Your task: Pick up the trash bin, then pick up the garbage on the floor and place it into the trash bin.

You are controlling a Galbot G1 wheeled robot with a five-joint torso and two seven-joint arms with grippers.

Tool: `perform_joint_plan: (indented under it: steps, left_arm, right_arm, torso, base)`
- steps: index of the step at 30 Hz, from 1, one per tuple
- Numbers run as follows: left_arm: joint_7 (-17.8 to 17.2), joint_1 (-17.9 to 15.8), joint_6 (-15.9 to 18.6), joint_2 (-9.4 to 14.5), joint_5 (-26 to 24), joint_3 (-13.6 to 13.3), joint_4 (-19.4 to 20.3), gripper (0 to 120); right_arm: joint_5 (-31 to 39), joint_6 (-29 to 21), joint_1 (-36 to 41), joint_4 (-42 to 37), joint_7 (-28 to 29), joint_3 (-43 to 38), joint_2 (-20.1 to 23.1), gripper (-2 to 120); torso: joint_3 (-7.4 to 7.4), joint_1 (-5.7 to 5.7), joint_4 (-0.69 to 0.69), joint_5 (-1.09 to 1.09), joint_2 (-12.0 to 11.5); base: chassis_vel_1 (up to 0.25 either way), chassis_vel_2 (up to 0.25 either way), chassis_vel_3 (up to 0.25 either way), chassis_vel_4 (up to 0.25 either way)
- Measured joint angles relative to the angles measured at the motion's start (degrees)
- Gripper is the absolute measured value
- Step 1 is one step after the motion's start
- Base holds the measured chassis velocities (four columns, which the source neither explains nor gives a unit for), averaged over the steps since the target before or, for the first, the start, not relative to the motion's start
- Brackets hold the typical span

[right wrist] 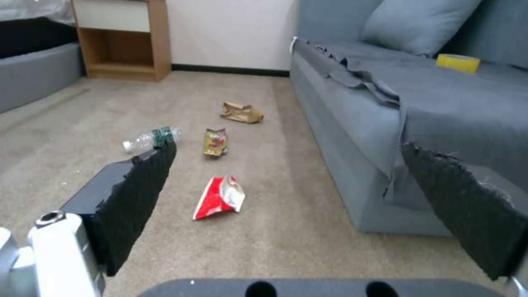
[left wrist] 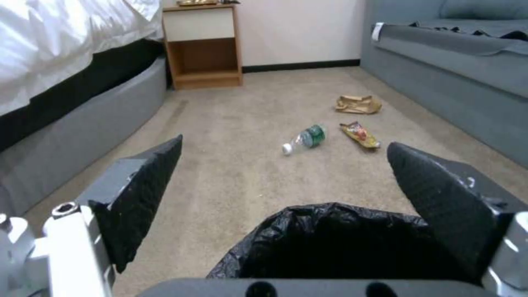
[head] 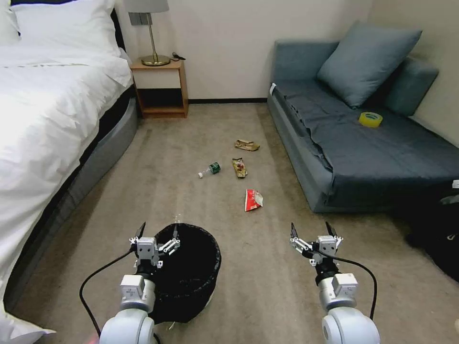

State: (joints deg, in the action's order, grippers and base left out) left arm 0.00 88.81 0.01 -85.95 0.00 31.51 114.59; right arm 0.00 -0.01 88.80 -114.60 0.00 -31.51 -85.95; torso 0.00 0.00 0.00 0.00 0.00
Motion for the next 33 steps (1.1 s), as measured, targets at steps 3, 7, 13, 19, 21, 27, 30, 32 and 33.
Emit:
perform_joint_plan:
  steps: [3, 7, 13, 19, 21, 27, 30, 32, 33]
  left_arm:
    - [0.0, 0.0, 0.0, 0.0, 0.0, 0.0, 0.0, 100]
    - [0.0, 0.0, 0.0, 0.0, 0.0, 0.0, 0.0, 100]
    - [0.0, 0.0, 0.0, 0.0, 0.0, 0.0, 0.0, 100]
    - [0.0, 0.0, 0.0, 0.0, 0.0, 0.0, 0.0, 100]
    - [0.0, 0.0, 0.0, 0.0, 0.0, 0.0, 0.0, 100]
    - [0.0, 0.0, 0.0, 0.0, 0.0, 0.0, 0.0, 100]
    - [0.0, 0.0, 0.0, 0.0, 0.0, 0.0, 0.0, 100]
    - [0.0, 0.0, 0.0, 0.0, 0.0, 0.0, 0.0, 100]
    - [0.0, 0.0, 0.0, 0.0, 0.0, 0.0, 0.0, 100]
  right_arm:
    - [0.0, 0.0, 0.0, 0.0, 0.0, 0.0, 0.0, 100]
    - [0.0, 0.0, 0.0, 0.0, 0.0, 0.0, 0.0, 100]
    - [0.0, 0.0, 0.0, 0.0, 0.0, 0.0, 0.0, 100]
    - [0.0, 0.0, 0.0, 0.0, 0.0, 0.0, 0.0, 100]
    - [0.0, 0.0, 0.0, 0.0, 0.0, 0.0, 0.0, 100]
    - [0.0, 0.0, 0.0, 0.0, 0.0, 0.0, 0.0, 100]
    - [0.0, 0.0, 0.0, 0.0, 0.0, 0.0, 0.0, 100]
    - [0.0, 0.0, 0.0, 0.0, 0.0, 0.0, 0.0, 100]
    - [0.0, 0.0, 0.0, 0.0, 0.0, 0.0, 0.0, 100]
  torso:
    - [0.00, 0.00, 0.00, 0.00, 0.0]
    - [0.00, 0.00, 0.00, 0.00, 0.0]
    - [0.00, 0.00, 0.00, 0.00, 0.0]
    - [0.00, 0.00, 0.00, 0.00, 0.0]
    - [0.00, 0.00, 0.00, 0.00, 0.0]
    - [0.00, 0.00, 0.00, 0.00, 0.0]
    - [0.00, 0.00, 0.00, 0.00, 0.0]
    - [0.00, 0.00, 0.00, 0.00, 0.0]
    - [0.00, 0.00, 0.00, 0.00, 0.0]
  base:
    - [0.000, 0.000, 0.000, 0.000]
    - [0.000, 0.000, 0.000, 0.000]
    - [0.000, 0.000, 0.000, 0.000]
    - [0.000, 0.000, 0.000, 0.000]
    - [0.000, 0.000, 0.000, 0.000]
    - [0.000, 0.000, 0.000, 0.000]
    - [0.000, 0.000, 0.000, 0.000]
    - [0.000, 0.000, 0.000, 0.000]
    - [0.000, 0.000, 0.000, 0.000]
